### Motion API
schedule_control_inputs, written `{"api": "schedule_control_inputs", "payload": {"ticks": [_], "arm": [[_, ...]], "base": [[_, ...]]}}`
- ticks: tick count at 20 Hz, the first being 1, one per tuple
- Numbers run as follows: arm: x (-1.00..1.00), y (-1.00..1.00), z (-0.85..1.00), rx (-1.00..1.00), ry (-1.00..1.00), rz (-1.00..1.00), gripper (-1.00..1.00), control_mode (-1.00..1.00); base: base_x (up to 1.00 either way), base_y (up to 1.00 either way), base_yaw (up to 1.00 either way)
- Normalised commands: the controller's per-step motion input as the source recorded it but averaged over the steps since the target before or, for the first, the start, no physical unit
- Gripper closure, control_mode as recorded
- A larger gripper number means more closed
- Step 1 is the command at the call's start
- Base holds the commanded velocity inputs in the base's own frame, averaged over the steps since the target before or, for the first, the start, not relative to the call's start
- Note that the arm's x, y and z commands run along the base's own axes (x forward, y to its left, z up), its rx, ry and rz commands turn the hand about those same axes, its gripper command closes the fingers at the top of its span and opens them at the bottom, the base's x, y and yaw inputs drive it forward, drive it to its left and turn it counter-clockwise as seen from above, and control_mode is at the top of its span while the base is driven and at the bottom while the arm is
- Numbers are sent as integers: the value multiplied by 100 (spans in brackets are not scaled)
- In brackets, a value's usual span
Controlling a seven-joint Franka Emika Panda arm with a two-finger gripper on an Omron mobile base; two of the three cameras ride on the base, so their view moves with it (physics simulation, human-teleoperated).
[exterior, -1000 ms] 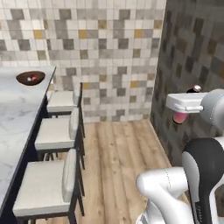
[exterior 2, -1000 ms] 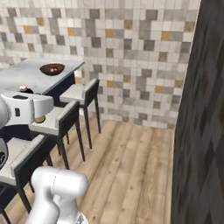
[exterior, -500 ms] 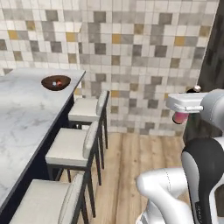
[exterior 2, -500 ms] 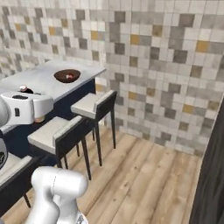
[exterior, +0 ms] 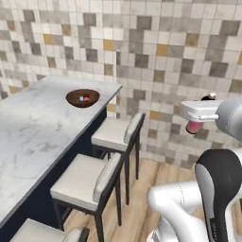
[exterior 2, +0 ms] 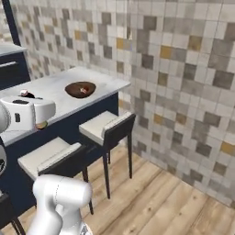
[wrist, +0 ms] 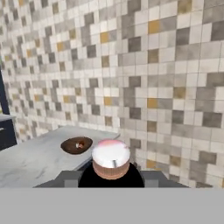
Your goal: Open the fridge, grab two sodas, and place both sodas inside the bowl with ice on the dining counter.
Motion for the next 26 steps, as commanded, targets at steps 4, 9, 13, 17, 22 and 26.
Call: {"api": "schedule_control_inputs", "payload": {"ticks": [4, 9, 13, 17, 22, 26], "arm": [[0, 0, 0, 0, 0, 0, 100, 100], [0, 0, 0, 0, 0, 0, 100, 100], [0, 0, 0, 0, 0, 0, 100, 100], [0, 0, 0, 0, 0, 0, 100, 100], [0, 0, 0, 0, 0, 0, 100, 100], [0, 0, 0, 0, 0, 0, 100, 100]], "base": [[82, -42, 42], [76, -49, 41], [75, -48, 41], [72, -41, 44], [68, -39, 47], [66, -38, 49]]}}
